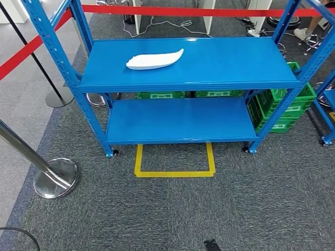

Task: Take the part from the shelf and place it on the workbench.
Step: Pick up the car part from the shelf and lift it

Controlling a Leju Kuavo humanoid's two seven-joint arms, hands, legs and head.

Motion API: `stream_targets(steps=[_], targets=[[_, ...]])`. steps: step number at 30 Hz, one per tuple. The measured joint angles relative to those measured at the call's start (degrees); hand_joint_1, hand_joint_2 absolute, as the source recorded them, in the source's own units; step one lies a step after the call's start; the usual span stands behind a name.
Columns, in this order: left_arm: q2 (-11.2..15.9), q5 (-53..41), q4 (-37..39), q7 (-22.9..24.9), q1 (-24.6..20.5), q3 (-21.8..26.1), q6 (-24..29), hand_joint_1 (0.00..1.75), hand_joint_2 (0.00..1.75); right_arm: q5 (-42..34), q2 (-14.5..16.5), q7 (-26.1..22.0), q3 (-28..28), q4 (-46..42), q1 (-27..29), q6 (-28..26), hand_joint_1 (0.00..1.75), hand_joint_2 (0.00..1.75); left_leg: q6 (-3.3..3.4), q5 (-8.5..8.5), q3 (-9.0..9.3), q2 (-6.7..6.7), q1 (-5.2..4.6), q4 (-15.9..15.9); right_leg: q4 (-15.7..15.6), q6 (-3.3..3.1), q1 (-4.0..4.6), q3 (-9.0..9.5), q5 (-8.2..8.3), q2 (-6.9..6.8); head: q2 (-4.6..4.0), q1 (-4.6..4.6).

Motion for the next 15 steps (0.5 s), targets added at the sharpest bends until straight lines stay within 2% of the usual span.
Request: stream_targets(steps=[5, 8, 15], targets=[[-0.5, -0.7, -5.0, -0.1, -4.5, -14.9, 6.0, 0.0, 1.75, 1.0, 0.0, -0.1, -0.3, 0.0, -0.2, 0.0, 0.0, 1.75, -0.09, 0.08, -0.03, -0.01, -0.01, 0.0, 0.0, -0.02, -0.01, 0.35, 0.18, 0.07, 0.0, 0.0], [-1.4, -5.2, -7.8, 0.4, -6.9, -23.5, 9.9, 0.0, 1.75, 1.8, 0.0, 0.0, -0.4, 0.0, -0.3, 0.1, 0.0, 1.75, -0.14, 0.14, -0.08, 0.05, -0.01, 0.0, 0.0, -0.03, 0.01, -0.01, 0.25, 0.12, 0.0, 0.0], [-3.6, -18.0, -11.3, 6.6, -16.8, -45.6, 14.5, 0.0, 1.75, 3.3, 0.0, 0.7, -0.4, 0.0, -1.3, 0.8, 0.0, 1.75, -0.16, 0.28, -0.21, 0.0, -0.02, 0.0, 0.0, 0.02, 0.0, 0.19, 0.47, 0.11, 0.0, 0.01]])
